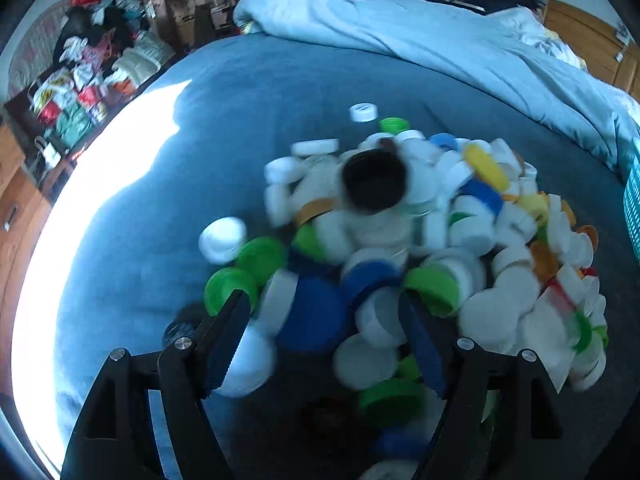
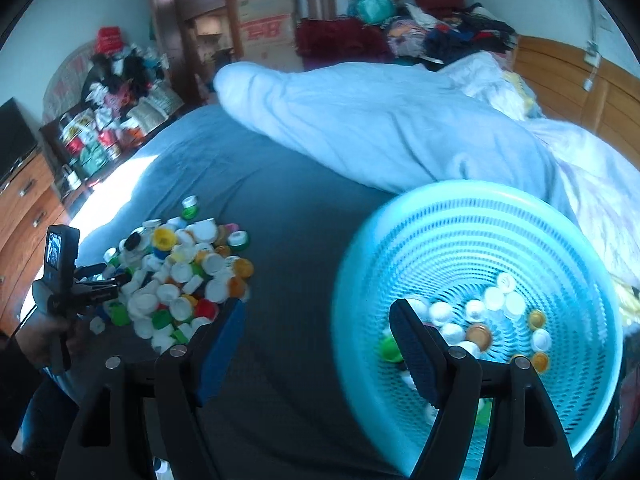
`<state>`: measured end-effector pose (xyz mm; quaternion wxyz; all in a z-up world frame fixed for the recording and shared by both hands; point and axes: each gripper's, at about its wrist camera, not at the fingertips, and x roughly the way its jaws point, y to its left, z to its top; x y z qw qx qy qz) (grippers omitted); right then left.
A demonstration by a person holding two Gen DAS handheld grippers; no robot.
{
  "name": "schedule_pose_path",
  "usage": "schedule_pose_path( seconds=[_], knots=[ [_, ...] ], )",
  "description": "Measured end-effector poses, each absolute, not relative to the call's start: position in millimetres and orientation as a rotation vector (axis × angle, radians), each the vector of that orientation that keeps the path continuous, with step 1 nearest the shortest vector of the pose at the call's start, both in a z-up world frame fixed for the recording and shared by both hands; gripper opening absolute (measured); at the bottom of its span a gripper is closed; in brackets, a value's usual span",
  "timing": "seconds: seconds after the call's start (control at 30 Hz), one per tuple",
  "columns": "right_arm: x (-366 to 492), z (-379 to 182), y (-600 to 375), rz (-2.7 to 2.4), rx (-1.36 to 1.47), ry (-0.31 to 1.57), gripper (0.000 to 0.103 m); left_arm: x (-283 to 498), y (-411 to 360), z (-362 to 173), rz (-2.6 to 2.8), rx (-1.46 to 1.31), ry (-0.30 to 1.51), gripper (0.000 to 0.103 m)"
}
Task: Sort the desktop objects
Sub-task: 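Move both grippers back from the basket to the cap pile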
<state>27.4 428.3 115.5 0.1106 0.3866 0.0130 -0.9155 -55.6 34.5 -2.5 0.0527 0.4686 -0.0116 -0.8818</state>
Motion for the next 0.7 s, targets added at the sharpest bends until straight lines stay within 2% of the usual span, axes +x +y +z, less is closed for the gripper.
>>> schedule_pose_path(
  seconds=[0.17,0.3,0.43,0.53,0.63,0.7],
  knots=[
    [19,108,393,-2.629,1.129,0.085,0.086,-32,-15,3,-2.646,1.345,0.102,0.072],
    [-32,89,331,-2.498,1.118,0.078,0.088,-18,-33,12,-2.649,1.265,0.228,0.072],
    [-114,47,240,-2.334,1.251,0.05,0.087,2,-38,24,-2.655,1.12,0.314,0.072],
    [-158,6,175,-2.314,1.349,0.101,0.086,21,-44,32,-2.655,1.02,0.325,0.072],
    [-168,-15,144,-2.339,1.377,0.101,0.093,34,-61,35,-2.65,0.975,0.389,0.072],
    [-163,-19,133,-2.358,1.41,0.088,0.093,35,-67,30,-2.641,0.976,0.433,0.072]
  ],
)
